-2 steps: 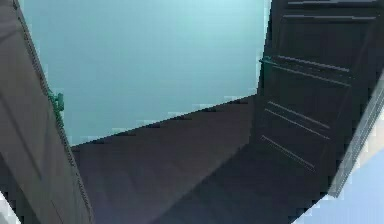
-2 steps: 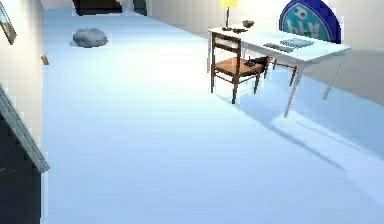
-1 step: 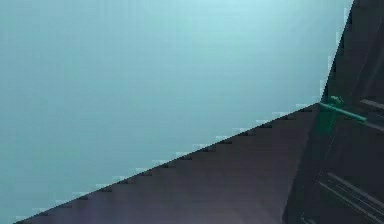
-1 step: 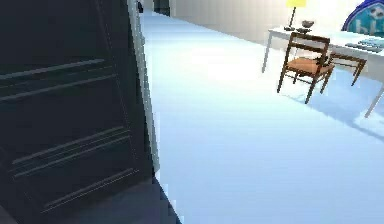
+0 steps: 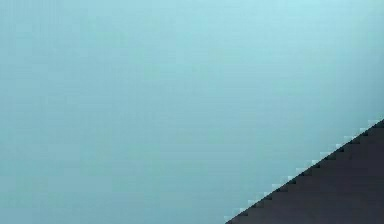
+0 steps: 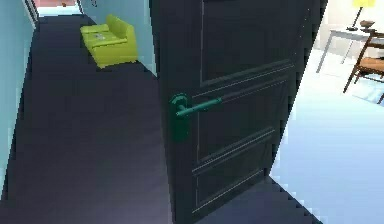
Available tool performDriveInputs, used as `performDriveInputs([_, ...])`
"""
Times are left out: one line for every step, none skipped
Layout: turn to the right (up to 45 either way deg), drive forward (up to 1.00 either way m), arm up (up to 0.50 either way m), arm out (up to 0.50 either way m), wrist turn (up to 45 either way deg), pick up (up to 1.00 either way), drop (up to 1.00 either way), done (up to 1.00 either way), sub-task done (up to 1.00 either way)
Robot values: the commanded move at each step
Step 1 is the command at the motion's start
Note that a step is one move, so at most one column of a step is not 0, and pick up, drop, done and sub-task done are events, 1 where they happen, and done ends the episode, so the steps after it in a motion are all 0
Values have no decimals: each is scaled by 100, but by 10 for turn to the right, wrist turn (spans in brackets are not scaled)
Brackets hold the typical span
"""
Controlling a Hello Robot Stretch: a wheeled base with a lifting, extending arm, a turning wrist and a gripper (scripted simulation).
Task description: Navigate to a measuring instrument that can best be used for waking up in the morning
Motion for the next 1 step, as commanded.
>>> performDriveInputs([-270, 0, 0, 0, 0, 0, 0, 0, 0])
